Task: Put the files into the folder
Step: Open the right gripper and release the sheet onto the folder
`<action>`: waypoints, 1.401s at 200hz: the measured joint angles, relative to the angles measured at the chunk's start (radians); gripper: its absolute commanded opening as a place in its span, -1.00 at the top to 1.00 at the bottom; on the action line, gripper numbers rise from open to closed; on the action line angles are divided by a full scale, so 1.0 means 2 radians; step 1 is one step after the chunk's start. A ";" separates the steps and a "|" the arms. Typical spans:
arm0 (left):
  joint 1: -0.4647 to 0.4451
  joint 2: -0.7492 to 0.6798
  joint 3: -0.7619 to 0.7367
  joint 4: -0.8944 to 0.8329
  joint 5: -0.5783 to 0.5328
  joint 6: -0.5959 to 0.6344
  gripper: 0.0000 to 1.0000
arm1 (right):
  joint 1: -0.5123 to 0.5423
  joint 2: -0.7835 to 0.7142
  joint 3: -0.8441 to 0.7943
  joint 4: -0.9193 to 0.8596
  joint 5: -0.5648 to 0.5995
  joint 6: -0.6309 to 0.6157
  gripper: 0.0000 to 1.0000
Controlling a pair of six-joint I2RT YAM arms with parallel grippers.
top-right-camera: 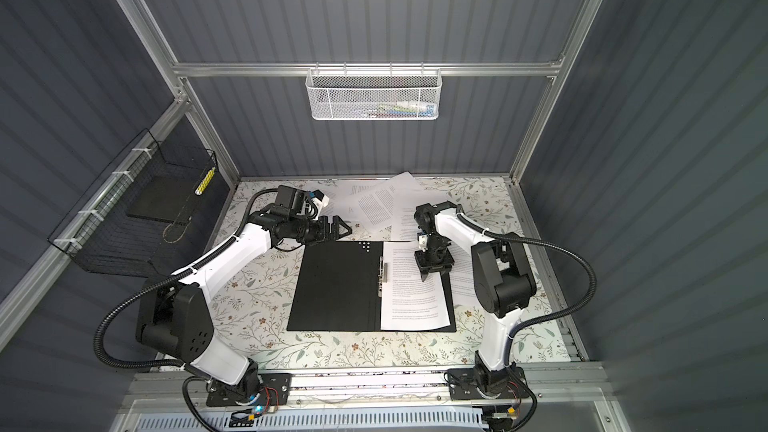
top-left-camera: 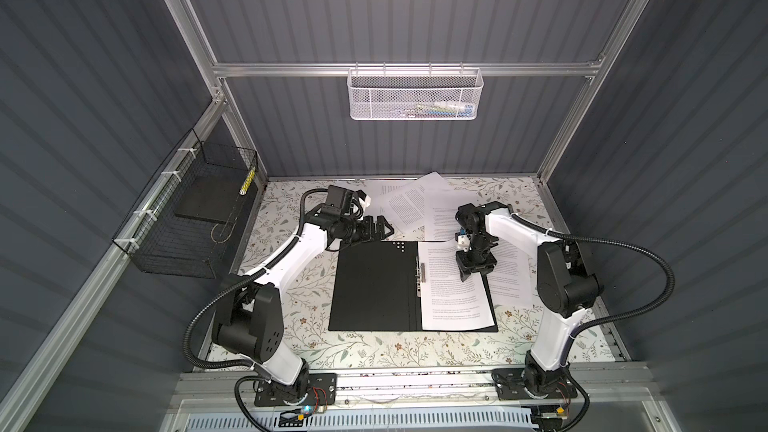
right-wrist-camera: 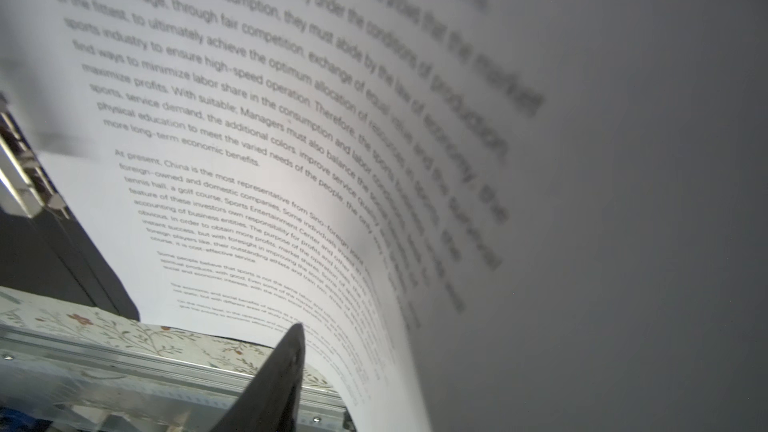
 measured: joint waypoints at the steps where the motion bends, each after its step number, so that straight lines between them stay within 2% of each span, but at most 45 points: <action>1: 0.000 0.000 0.000 0.000 0.000 0.000 -0.99 | 0.000 0.000 0.000 0.000 0.000 -0.001 -0.96; 250: 0.002 -0.001 -0.003 0.002 0.000 -0.005 -1.00 | -0.009 -0.005 0.000 0.008 0.018 0.031 -0.97; 280: 0.002 -0.006 -0.003 0.002 0.000 -0.007 -0.99 | -0.012 -0.019 -0.007 0.018 0.007 0.035 -0.97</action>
